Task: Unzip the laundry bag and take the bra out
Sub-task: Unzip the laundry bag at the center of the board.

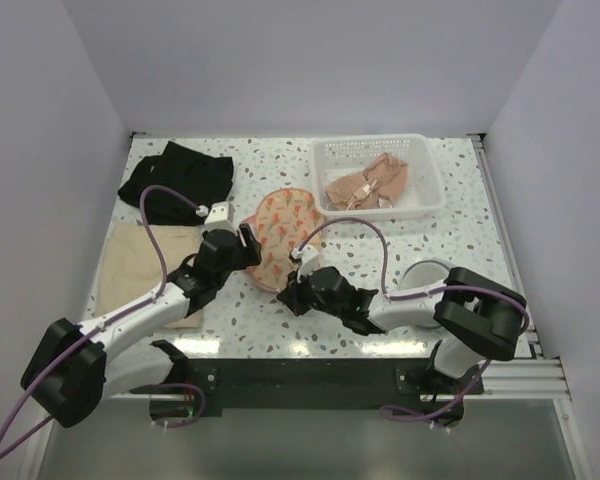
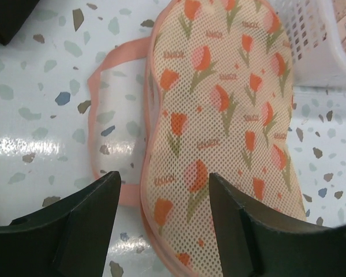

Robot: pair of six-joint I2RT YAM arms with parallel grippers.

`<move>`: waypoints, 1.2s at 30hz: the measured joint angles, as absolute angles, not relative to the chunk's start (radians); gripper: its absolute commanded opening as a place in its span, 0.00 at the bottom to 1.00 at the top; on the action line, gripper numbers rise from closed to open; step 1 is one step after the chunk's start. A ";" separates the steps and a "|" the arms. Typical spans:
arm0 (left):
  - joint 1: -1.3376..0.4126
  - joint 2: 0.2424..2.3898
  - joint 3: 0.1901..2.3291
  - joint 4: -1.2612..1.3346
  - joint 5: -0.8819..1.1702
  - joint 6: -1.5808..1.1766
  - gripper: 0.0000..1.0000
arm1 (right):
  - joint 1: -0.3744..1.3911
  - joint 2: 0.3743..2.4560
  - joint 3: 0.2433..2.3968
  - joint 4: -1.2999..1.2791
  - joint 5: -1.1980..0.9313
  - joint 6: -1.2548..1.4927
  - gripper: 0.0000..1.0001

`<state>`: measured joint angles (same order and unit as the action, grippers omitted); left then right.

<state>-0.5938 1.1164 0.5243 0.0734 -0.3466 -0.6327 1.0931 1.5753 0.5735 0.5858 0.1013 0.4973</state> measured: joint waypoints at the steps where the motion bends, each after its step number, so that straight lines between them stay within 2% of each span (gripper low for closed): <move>1: -0.594 1.111 0.516 0.064 -0.344 -0.635 0.68 | 1.093 1.583 0.587 0.586 0.098 0.494 0.00; 11: -0.593 1.030 0.426 0.017 -0.300 -0.716 0.69 | 1.093 1.697 0.745 0.597 0.043 0.466 0.00; 28: -0.590 1.047 0.395 0.020 -0.284 -0.776 0.65 | 1.093 1.763 0.775 0.630 -0.022 0.490 0.00; 30: -0.590 1.047 0.393 0.018 -0.284 -0.777 0.60 | 1.093 1.763 0.781 0.630 -0.021 0.489 0.00; 32: -0.590 1.047 0.393 0.019 -0.286 -0.780 0.52 | 1.093 1.763 0.788 0.630 -0.020 0.489 0.00; 33: -0.590 1.047 0.393 0.019 -0.288 -0.783 0.47 | 1.093 1.763 0.791 0.630 -0.019 0.489 0.00; 34: -0.590 1.047 0.393 0.019 -0.291 -0.786 0.38 | 1.093 1.763 0.793 0.632 -0.019 0.489 0.00; 36: -0.589 1.047 0.392 0.019 -0.297 -0.792 0.28 | 1.093 1.763 0.795 0.633 -0.019 0.489 0.00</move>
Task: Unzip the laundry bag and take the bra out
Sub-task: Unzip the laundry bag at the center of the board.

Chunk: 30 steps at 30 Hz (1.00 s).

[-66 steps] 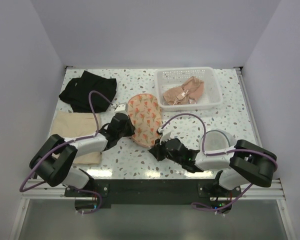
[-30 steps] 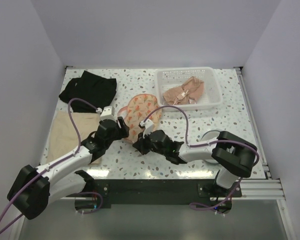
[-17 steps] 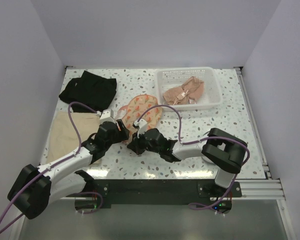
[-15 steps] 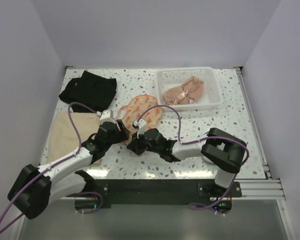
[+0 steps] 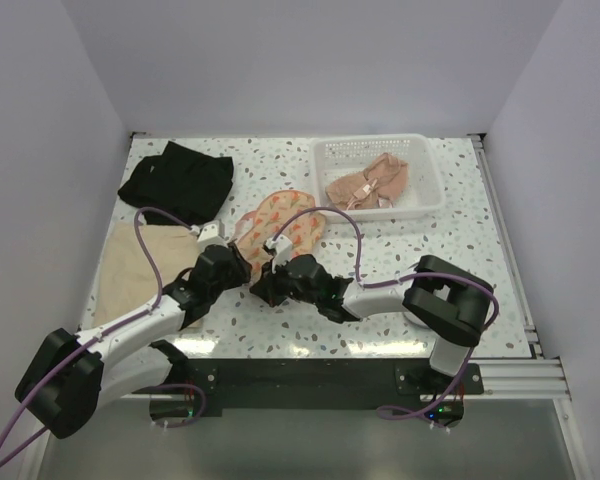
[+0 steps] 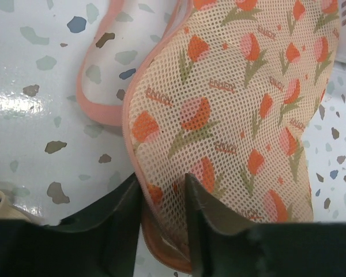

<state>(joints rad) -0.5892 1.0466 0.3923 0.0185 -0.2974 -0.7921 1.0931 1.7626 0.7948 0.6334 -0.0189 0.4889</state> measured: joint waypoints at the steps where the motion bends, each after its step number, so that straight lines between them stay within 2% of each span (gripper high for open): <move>1: -0.589 1.047 0.392 0.018 -0.303 -0.793 0.19 | 1.093 1.763 0.795 0.633 -0.019 0.489 0.00; 3: -0.589 1.047 0.392 0.018 -0.311 -0.795 0.09 | 1.093 1.763 0.795 0.633 -0.019 0.489 0.00; 4: -0.589 1.047 0.392 0.019 -0.313 -0.794 0.00 | 1.093 1.763 0.795 0.633 -0.019 0.489 0.00; 30: -0.592 1.051 0.415 -0.052 -0.453 -0.793 0.00 | 1.093 1.641 0.570 0.705 0.019 0.557 0.00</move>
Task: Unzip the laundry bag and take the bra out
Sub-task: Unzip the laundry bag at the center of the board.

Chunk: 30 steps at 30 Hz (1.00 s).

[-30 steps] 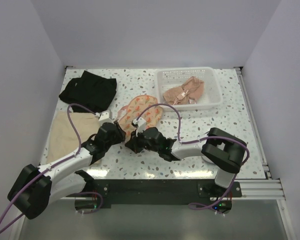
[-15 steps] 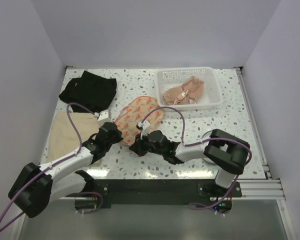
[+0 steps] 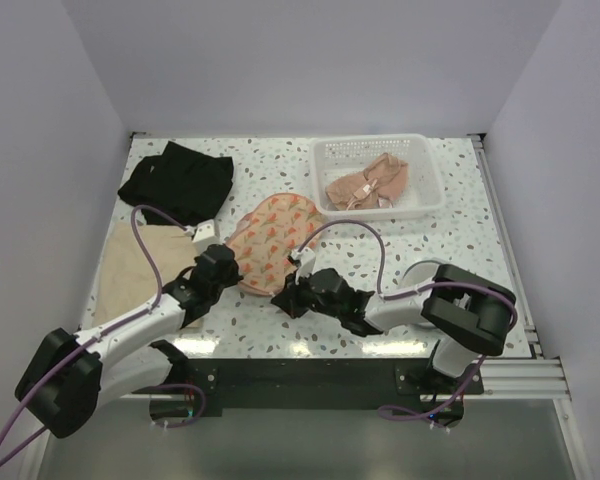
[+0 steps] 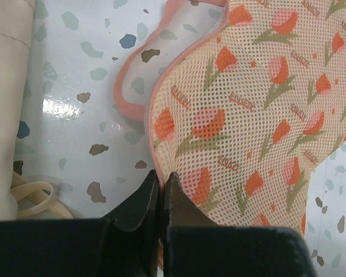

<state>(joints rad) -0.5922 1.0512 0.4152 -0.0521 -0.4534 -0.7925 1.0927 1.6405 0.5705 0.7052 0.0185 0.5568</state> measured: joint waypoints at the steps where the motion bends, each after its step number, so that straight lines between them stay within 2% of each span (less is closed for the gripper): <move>1: -0.592 1.047 0.415 -0.056 -0.455 -0.793 0.00 | 1.093 1.638 0.564 0.705 0.025 0.558 0.00; 30: -0.596 0.986 0.375 -0.077 -0.387 -0.793 0.00 | 1.072 1.528 0.471 0.628 0.200 0.640 0.00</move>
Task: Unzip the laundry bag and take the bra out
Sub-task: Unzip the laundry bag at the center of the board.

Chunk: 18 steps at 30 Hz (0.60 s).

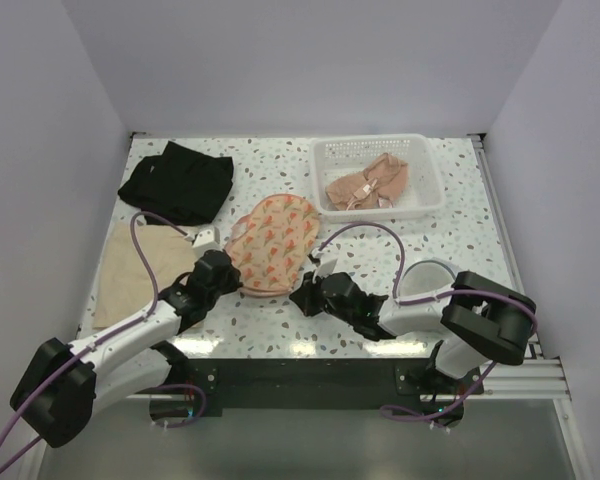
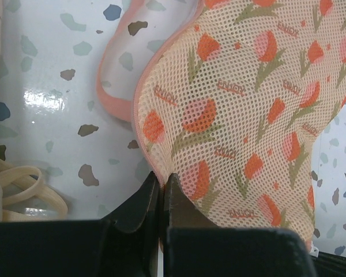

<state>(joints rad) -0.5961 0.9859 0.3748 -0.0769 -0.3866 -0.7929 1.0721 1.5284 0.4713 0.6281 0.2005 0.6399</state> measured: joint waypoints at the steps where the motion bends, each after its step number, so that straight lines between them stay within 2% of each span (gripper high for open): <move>1: -0.596 0.986 0.368 -0.071 -0.374 -0.793 0.00 | 1.072 1.528 0.471 0.621 0.202 0.641 0.00; 16: -0.596 0.863 0.219 0.049 -0.174 -0.754 0.00 | 1.071 1.482 0.435 0.528 0.219 0.682 0.00; 18: -0.596 0.833 0.198 0.056 -0.155 -0.748 0.03 | 1.071 1.471 0.435 0.514 0.219 0.685 0.00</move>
<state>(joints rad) -0.5961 0.8333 0.1978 0.0555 -0.1555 -0.7479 1.0706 1.4708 0.4351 0.5140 0.2192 0.6849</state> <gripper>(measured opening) 0.045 0.014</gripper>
